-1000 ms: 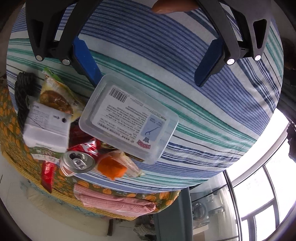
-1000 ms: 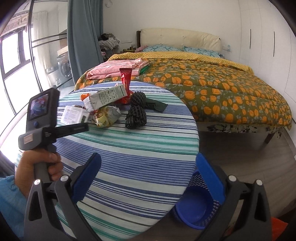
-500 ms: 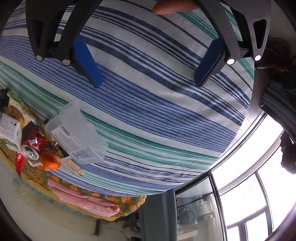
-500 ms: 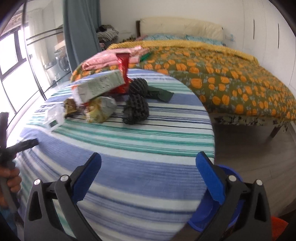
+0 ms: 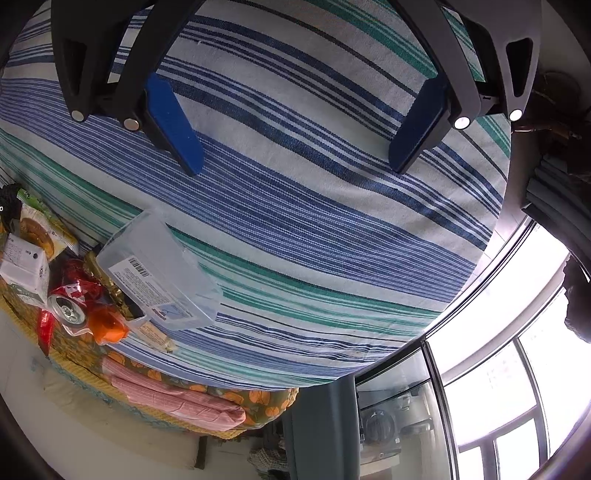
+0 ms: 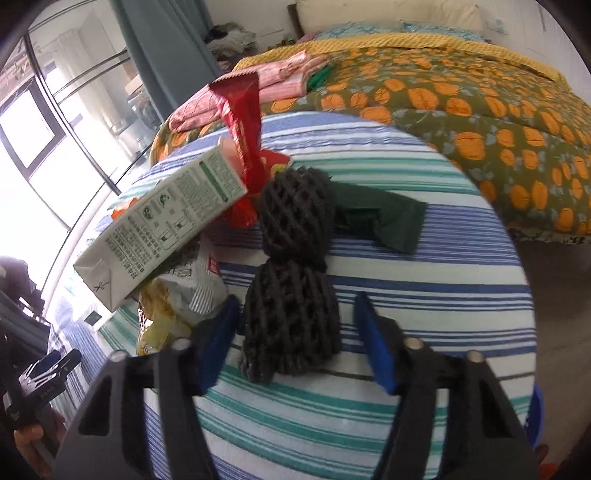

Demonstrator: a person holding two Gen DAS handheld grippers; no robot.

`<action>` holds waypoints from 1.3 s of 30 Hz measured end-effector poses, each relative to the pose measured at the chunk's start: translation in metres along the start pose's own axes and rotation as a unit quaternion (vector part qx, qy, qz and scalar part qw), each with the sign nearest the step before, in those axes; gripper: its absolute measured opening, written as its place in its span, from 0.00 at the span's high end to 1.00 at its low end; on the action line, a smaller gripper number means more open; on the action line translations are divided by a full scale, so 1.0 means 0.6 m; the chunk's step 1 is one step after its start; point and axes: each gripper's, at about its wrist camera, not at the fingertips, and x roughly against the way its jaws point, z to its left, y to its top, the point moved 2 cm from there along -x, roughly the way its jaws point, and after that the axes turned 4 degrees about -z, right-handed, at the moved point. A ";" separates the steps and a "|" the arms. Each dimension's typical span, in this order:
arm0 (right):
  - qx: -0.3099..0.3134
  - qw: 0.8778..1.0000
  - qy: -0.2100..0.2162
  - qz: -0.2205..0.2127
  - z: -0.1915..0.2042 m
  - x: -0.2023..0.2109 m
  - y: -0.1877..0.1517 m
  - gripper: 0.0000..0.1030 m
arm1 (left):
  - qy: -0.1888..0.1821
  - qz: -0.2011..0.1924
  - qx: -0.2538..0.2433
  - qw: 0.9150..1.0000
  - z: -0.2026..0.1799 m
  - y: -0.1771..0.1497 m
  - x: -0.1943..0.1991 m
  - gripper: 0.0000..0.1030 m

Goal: Collect trash
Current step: 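Grasp the black mesh net with the right tool while the left tool grasps the clear plastic box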

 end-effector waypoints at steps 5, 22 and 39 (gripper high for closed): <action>0.022 1.000 0.005 -0.009 0.015 0.047 -0.025 0.59 | -0.019 0.005 -0.014 1.000 0.001 -0.006 0.009 0.04; 0.042 0.999 0.011 -0.032 0.064 0.141 -0.136 0.59 | -0.071 0.038 -0.001 0.997 -0.150 0.139 -0.072 0.04; 0.041 0.998 0.034 0.030 0.060 0.142 -0.184 0.58 | -0.145 0.049 -0.090 0.984 -0.109 0.126 -0.064 0.34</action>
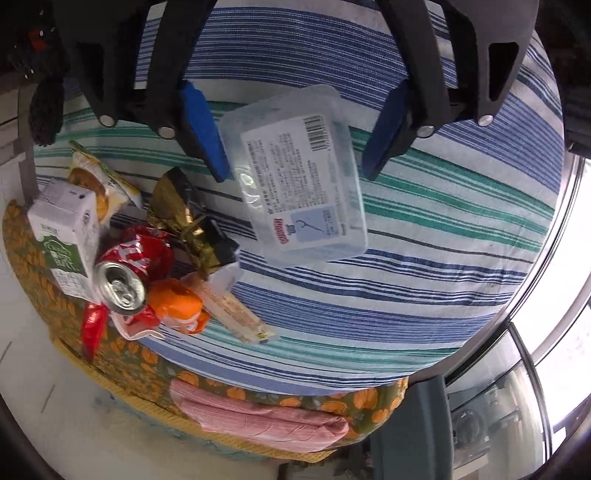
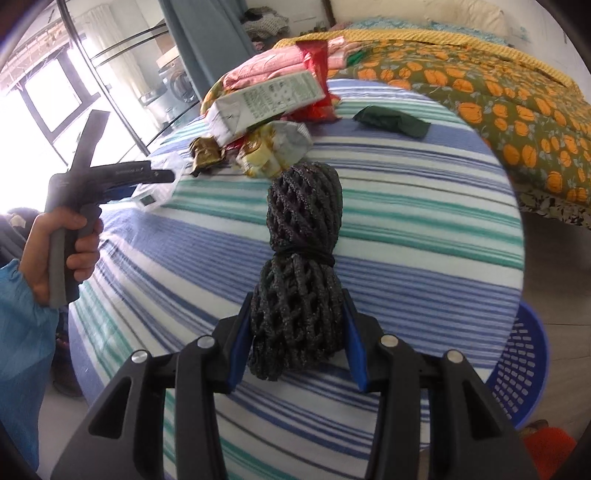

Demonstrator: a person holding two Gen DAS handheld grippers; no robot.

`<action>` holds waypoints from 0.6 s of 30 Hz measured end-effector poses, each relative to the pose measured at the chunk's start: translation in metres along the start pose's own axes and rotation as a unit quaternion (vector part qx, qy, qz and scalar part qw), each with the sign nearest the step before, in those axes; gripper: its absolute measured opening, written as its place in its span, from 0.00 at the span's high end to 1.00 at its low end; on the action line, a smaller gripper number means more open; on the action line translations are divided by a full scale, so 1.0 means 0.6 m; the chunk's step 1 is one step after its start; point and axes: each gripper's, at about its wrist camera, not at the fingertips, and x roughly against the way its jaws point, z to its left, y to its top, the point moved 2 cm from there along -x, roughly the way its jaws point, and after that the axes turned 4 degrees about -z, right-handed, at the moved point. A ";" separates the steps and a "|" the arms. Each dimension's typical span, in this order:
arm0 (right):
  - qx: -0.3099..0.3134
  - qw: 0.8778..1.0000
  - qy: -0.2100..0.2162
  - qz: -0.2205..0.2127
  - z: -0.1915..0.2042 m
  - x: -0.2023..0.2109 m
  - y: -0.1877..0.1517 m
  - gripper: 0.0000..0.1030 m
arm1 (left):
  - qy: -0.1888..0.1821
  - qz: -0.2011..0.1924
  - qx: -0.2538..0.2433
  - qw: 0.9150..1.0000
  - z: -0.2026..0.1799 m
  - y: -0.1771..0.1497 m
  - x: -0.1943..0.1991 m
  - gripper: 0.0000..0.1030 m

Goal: Collect trash
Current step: 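Grasp the black mesh net with the right tool while the left tool grasps the clear plastic box, then carry the black net and clear box to the blue basket and release both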

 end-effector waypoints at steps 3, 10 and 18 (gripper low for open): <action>0.005 1.000 0.010 0.010 0.005 0.004 -0.004 0.58 | 0.007 -0.004 -0.034 0.999 -0.012 -0.010 0.012 0.35; 0.036 0.999 -0.014 0.020 0.010 0.020 -0.024 0.57 | -0.071 0.003 -0.070 0.995 -0.047 -0.108 0.088 0.36; 0.049 0.997 -0.038 0.036 0.001 0.025 -0.015 0.29 | -0.074 -0.001 -0.101 0.992 -0.084 -0.165 0.112 0.19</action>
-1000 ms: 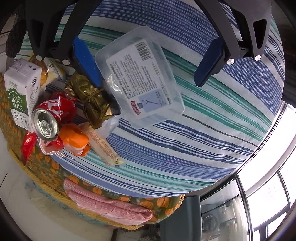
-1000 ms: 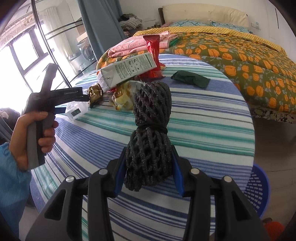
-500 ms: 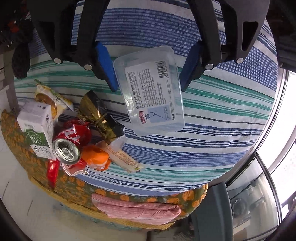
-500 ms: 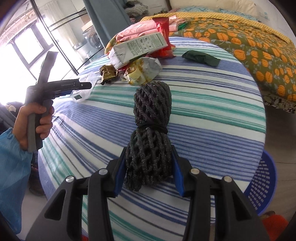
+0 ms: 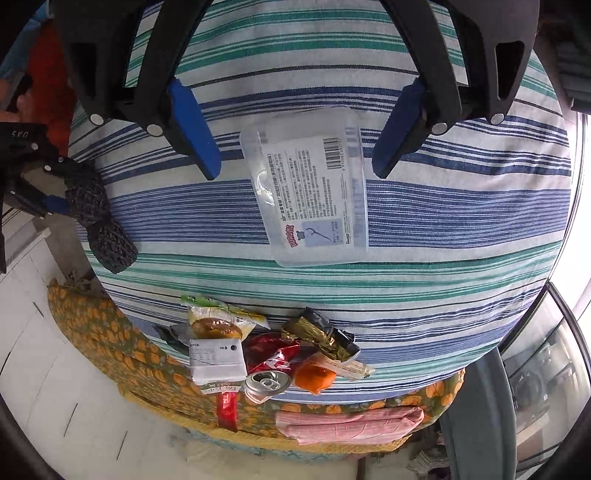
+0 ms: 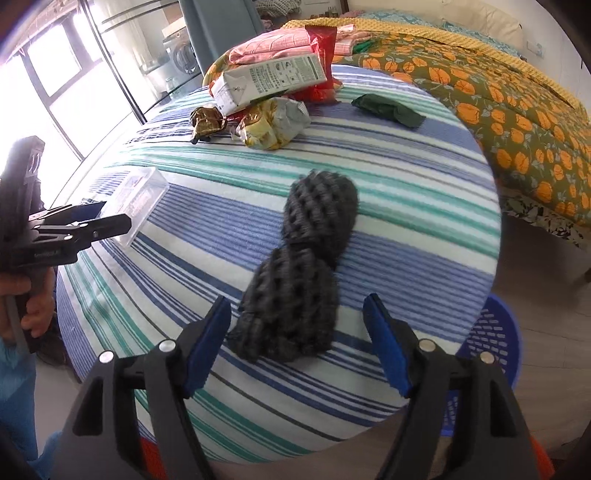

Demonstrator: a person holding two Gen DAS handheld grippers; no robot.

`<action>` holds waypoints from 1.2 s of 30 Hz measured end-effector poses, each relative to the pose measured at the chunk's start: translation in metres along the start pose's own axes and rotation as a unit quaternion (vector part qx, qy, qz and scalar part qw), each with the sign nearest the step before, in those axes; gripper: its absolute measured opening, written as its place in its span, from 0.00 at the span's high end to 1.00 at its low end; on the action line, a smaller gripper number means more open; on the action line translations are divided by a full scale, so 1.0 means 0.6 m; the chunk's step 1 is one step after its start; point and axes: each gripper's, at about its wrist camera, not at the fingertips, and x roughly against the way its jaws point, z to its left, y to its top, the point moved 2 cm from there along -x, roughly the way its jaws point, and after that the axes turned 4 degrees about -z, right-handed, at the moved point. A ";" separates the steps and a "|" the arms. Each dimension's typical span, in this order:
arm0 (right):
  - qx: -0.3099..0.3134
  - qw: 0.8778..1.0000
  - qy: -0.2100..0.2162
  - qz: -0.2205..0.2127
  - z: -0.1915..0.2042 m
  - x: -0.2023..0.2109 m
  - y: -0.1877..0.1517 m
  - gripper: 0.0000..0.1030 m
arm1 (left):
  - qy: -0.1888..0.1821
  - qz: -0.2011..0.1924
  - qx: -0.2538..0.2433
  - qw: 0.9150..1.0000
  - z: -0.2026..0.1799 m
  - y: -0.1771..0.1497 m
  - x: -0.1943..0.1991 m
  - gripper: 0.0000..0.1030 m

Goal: Collect trash
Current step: 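Carry the black net and clear box to the blue basket and release both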

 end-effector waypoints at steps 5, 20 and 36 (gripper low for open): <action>-0.008 1.000 -0.006 0.010 -0.010 0.000 0.037 0.29 | 0.015 0.003 0.001 1.000 0.005 0.012 -0.006 0.19; -0.037 0.999 0.020 -0.035 -0.032 0.050 0.015 0.64 | -0.033 -0.016 -0.014 0.999 -0.044 0.005 0.014 0.41; -0.113 0.991 0.015 -0.065 -0.177 0.135 -0.067 0.64 | -0.045 0.020 -0.084 0.995 -0.213 -0.003 -0.035 0.27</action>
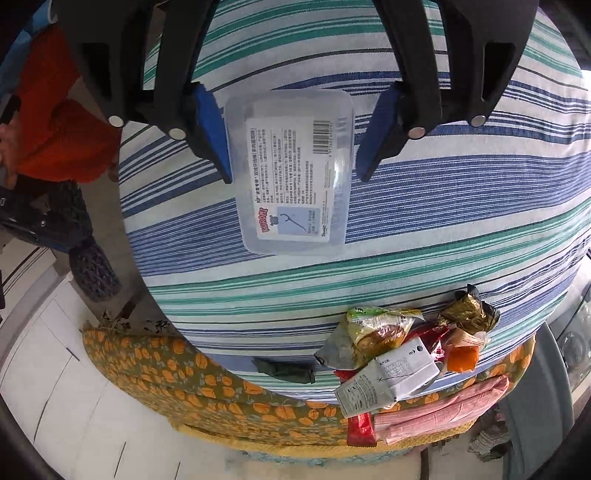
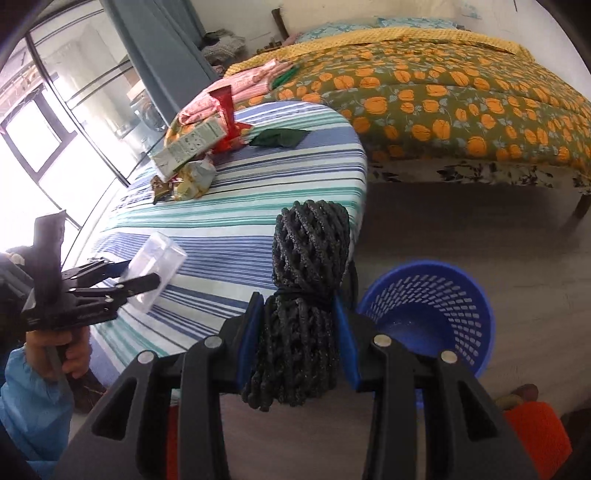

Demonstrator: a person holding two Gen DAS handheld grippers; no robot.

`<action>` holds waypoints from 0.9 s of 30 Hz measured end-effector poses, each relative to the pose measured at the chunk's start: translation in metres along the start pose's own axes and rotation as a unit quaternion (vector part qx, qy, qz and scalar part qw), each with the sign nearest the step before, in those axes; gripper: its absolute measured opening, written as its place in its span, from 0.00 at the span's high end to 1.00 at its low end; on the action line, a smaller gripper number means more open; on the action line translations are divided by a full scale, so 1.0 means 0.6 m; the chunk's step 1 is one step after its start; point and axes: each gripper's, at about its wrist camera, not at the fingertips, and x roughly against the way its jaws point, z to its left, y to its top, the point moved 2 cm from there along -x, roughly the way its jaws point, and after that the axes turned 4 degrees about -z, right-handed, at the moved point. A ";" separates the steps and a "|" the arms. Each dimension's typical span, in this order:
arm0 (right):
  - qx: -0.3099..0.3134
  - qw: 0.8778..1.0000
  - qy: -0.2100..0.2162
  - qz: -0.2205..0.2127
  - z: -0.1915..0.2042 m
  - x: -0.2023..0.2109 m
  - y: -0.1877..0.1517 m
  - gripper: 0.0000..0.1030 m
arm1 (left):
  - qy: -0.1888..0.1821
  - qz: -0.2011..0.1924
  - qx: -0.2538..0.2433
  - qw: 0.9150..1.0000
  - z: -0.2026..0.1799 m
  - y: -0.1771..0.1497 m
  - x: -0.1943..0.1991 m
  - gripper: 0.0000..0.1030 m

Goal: Collect trash
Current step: 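Carry the black net and clear box to the blue basket and release both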

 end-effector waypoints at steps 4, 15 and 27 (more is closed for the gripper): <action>0.011 1.000 0.018 -0.007 0.026 -0.001 0.005 0.64 | 0.024 0.019 -0.037 0.999 -0.016 0.010 -0.016 0.22; 0.003 0.999 -0.053 -0.005 -0.071 0.023 0.002 0.64 | -0.056 -0.001 -0.026 0.998 -0.098 0.053 -0.008 0.40; -0.057 0.991 -0.115 0.035 -0.263 -0.029 -0.032 0.63 | -0.136 0.013 -0.080 0.987 -0.377 0.089 -0.124 0.39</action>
